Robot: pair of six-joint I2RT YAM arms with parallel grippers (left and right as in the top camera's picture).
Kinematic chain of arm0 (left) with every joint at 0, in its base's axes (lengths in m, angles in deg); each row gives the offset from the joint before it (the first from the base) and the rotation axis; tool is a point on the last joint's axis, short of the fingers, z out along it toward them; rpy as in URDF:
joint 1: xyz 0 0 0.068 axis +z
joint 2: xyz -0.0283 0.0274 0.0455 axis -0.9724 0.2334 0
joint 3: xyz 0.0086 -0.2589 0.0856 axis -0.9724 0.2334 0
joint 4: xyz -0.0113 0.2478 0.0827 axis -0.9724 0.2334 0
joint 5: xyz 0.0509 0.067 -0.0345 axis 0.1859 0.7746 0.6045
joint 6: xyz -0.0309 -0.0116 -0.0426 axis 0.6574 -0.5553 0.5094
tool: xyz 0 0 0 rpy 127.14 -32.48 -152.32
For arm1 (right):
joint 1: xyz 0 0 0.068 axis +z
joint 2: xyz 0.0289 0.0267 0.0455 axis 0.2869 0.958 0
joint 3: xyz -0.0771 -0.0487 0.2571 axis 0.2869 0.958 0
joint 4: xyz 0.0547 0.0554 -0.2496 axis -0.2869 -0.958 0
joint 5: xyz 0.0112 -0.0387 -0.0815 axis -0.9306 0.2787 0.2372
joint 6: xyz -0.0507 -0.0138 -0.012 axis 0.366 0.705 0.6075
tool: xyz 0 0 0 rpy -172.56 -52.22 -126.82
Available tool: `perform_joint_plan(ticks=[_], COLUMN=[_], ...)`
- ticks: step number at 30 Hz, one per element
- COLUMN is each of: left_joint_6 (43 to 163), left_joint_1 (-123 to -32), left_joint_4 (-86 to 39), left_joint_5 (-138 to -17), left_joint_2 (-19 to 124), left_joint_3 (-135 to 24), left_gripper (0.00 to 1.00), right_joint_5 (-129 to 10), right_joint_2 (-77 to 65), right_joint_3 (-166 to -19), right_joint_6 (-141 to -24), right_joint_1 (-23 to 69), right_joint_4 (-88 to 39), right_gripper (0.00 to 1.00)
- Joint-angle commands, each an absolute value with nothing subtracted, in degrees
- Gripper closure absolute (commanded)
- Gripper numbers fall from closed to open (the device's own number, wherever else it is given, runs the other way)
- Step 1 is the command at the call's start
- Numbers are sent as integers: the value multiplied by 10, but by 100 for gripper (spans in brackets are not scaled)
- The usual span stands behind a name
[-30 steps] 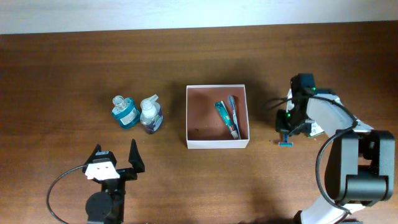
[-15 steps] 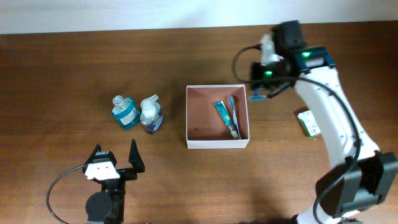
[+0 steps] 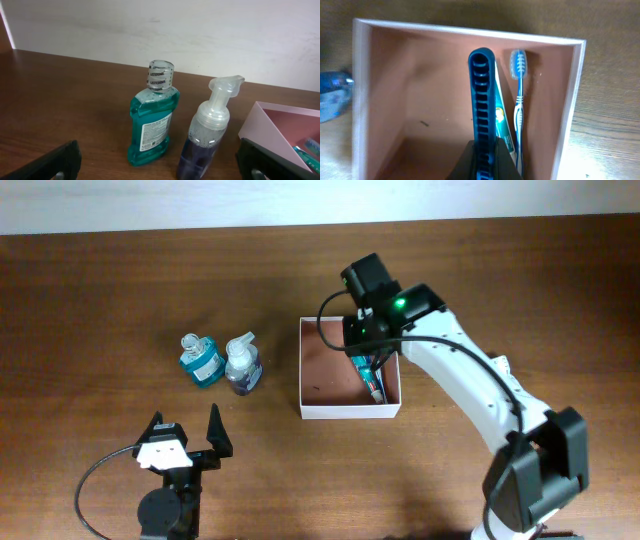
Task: Pack container
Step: 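Lower the razor into the box and open the right gripper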
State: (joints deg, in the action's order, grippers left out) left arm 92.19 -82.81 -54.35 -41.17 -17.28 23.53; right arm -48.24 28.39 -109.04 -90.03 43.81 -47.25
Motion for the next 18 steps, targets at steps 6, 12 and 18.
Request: perform_joint_plan(ticks=[6,12,18], left_joint_6=[913,913,913], left_joint_1=[-827,-827,-827], left_joint_4=[-545,-545,-545], left_joint_5=[-405,-405,-405], left_joint_2=[-172,-171,-172], left_joint_3=[238,238,238], left_gripper=[1,1,1], right_joint_5=[-435,-435,-435], right_joint_2=[316,351,398], right_joint_3=[-1069,-1068,-1068], right_joint_6=[-925,-925,-925], right_joint_1=[439,440,440], right_joint_4=[-468,-466,-459], right_gripper=[96,96,95])
